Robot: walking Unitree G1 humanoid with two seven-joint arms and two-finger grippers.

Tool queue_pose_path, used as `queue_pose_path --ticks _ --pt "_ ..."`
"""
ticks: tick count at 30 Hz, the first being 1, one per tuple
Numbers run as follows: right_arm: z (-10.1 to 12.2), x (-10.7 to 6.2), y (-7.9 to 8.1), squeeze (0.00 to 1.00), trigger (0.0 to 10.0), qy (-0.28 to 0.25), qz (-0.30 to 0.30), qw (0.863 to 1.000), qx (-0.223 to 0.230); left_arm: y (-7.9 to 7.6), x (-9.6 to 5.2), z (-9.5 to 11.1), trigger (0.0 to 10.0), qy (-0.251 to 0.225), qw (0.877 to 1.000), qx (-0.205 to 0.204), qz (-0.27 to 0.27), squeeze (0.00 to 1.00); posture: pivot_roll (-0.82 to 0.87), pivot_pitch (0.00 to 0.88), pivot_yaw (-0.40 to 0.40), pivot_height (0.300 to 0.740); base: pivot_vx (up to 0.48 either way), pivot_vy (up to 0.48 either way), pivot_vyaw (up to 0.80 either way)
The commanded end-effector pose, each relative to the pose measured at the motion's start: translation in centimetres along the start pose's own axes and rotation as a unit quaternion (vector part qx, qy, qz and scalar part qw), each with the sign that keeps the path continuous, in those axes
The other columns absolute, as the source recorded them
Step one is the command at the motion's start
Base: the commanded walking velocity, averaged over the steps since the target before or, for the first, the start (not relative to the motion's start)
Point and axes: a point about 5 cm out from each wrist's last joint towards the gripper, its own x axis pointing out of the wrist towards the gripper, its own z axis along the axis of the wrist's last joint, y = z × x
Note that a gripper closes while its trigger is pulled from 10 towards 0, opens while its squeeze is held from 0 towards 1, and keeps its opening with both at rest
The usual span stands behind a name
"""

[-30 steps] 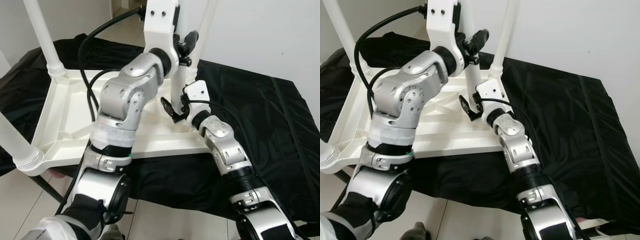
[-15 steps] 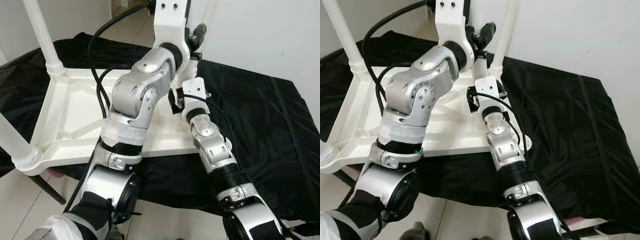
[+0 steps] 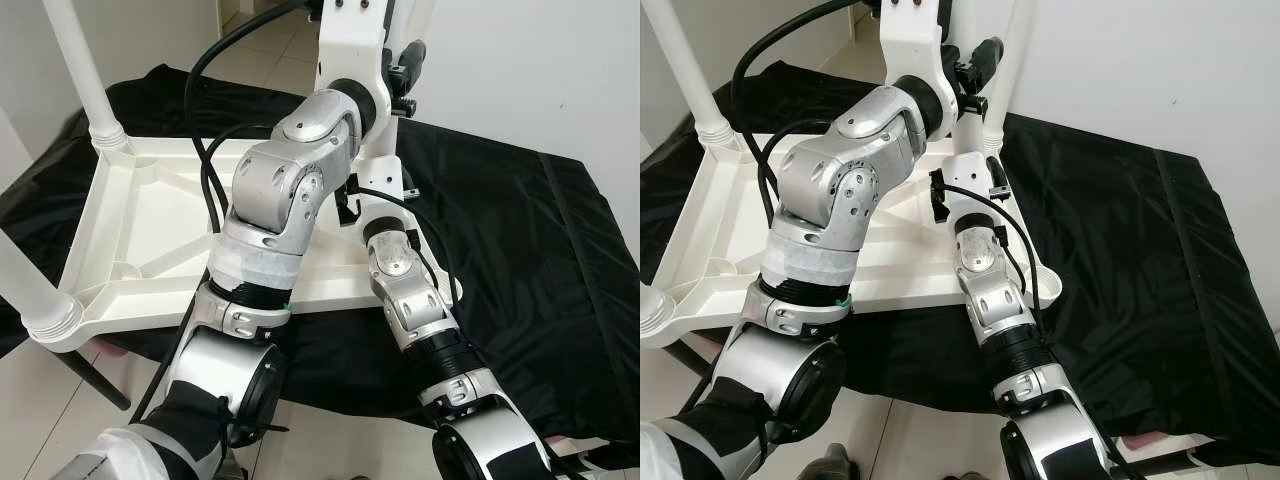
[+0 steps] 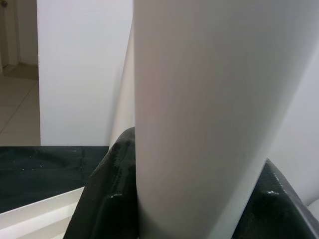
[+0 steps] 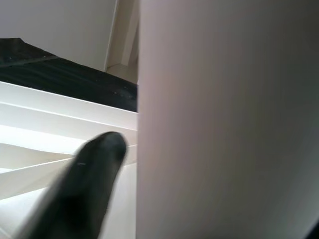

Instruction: Building children table

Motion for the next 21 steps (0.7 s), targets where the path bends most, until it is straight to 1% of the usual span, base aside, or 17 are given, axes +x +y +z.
queue_pose_path --ticks 1,5,13,14,16,17,18,19,20,21 --pt "0.1 0.2 -0.2 0.00 0.0 -0.001 -0.011 1.000 -0.005 -0.7 0.3 0.9 10.0 -0.016 1.000 0.009 0.005 0.00 0.18 0.039 -0.108 0.740 0.000 0.000 0.00" --pt "-0.1 0.3 -0.4 0.00 0.0 0.007 -0.025 1.000 -0.012 -0.7 0.3 0.9 10.0 -0.018 1.000 0.011 0.005 0.00 0.18 0.039 -0.107 0.740 0.000 0.000 0.00" --pt "-0.1 0.5 -0.6 0.00 0.0 0.010 -0.032 0.999 -0.011 -0.8 0.3 1.0 10.0 -0.022 1.000 0.015 0.002 0.00 0.18 0.041 -0.107 0.740 0.000 0.000 0.00" --pt "-0.1 0.5 -0.6 0.00 0.0 0.011 -0.034 0.999 -0.012 -1.0 0.2 1.1 10.0 -0.033 0.999 0.030 -0.003 0.00 0.18 0.042 -0.107 0.740 0.000 0.000 0.00" --pt "-0.1 0.5 -0.6 0.00 0.0 0.011 -0.034 0.999 -0.012 -1.0 0.2 1.1 10.0 -0.033 0.999 0.030 -0.003 0.00 0.18 0.042 -0.107 0.740 0.000 0.000 0.00" --pt "-0.2 0.5 -0.6 0.00 0.0 0.013 -0.034 0.999 -0.010 -1.1 0.2 1.2 10.0 -0.041 0.998 0.046 -0.007 0.00 0.18 0.042 -0.107 0.740 0.000 0.000 0.00" --pt "-0.2 0.6 -0.6 0.00 10.0 0.016 -0.035 0.999 -0.007 -1.4 0.1 1.2 10.0 -0.047 0.998 0.047 -0.019 0.01 0.18 0.042 -0.107 0.740 0.000 0.000 0.00" --pt "-0.2 0.6 -0.6 0.00 10.0 0.019 -0.034 0.999 0.000 -1.6 0.0 1.2 10.0 -0.051 0.997 0.046 -0.030 1.00 0.18 0.041 -0.108 0.740 0.000 0.000 0.00" --pt "-0.2 0.6 -0.6 0.00 10.0 0.020 -0.033 0.999 0.001 -1.8 0.0 1.1 10.0 -0.049 0.998 0.033 -0.036 1.00 0.18 0.041 -0.108 0.740 0.000 0.000 0.00" --pt "-0.2 0.6 -0.6 0.00 10.0 0.020 -0.033 0.999 0.001 -1.8 0.0 1.1 10.0 -0.049 0.998 0.033 -0.036 1.00 0.18 0.041 -0.108 0.740 0.000 0.000 0.00"
